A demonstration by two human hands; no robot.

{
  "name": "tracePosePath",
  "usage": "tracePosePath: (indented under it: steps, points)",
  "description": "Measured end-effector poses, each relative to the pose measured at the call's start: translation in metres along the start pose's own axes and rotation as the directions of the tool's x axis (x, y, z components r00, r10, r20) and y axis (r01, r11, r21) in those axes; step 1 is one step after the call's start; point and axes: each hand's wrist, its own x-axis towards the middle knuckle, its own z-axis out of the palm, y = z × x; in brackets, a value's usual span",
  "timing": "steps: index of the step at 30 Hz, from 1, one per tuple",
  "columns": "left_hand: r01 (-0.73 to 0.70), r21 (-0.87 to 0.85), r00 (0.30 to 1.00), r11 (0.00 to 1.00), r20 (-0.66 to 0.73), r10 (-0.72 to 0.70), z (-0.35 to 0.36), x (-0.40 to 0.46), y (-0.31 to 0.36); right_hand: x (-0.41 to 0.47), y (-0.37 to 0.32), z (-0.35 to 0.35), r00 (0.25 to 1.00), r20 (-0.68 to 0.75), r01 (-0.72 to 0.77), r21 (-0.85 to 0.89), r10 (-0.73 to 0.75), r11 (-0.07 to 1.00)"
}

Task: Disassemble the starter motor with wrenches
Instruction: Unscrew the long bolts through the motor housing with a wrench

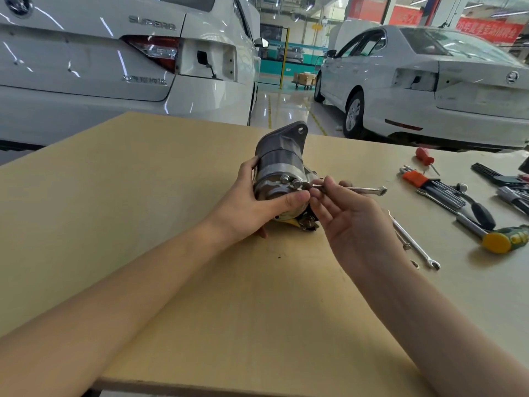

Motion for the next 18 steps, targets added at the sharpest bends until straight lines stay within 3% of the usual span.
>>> tracePosePath:
  steps: [7,10,12,13,15,17,18]
  points:
    - [-0.006,0.017,1.0,1.0,-0.026,0.006,0.001,0.001,-0.001,0.0,-0.002,-0.004,1.0,-0.017,0.004,0.004,-0.004,1.0]
    - [-0.017,0.015,0.999,1.0,-0.027,0.018,0.001,0.004,-0.006,-0.005,-0.003,-0.001,0.997,-0.002,0.074,-0.128,-0.075,0.989]
    - [-0.013,0.024,1.0,1.0,-0.022,0.013,0.0,0.006,-0.007,-0.008,-0.005,0.003,0.979,0.013,0.201,-0.274,-0.205,0.941]
    - [-0.009,0.033,1.0,0.999,-0.021,0.01,0.0,0.006,-0.008,-0.009,-0.006,0.006,0.952,0.045,0.297,-0.379,-0.304,0.876]
    - [-0.012,0.037,1.0,0.999,-0.016,0.012,-0.001,0.008,-0.011,-0.009,-0.009,0.015,0.855,0.206,0.494,-0.603,-0.476,0.626]
    - [-0.014,0.04,1.0,0.999,-0.015,0.014,-0.001,0.007,-0.01,-0.005,-0.011,0.03,0.727,0.485,0.656,-0.701,-0.487,0.281]
    - [-0.009,0.076,1.0,0.997,-0.025,0.011,-0.002,0.01,-0.014,-0.003,-0.01,0.037,0.662,0.629,0.711,-0.699,-0.408,0.075]
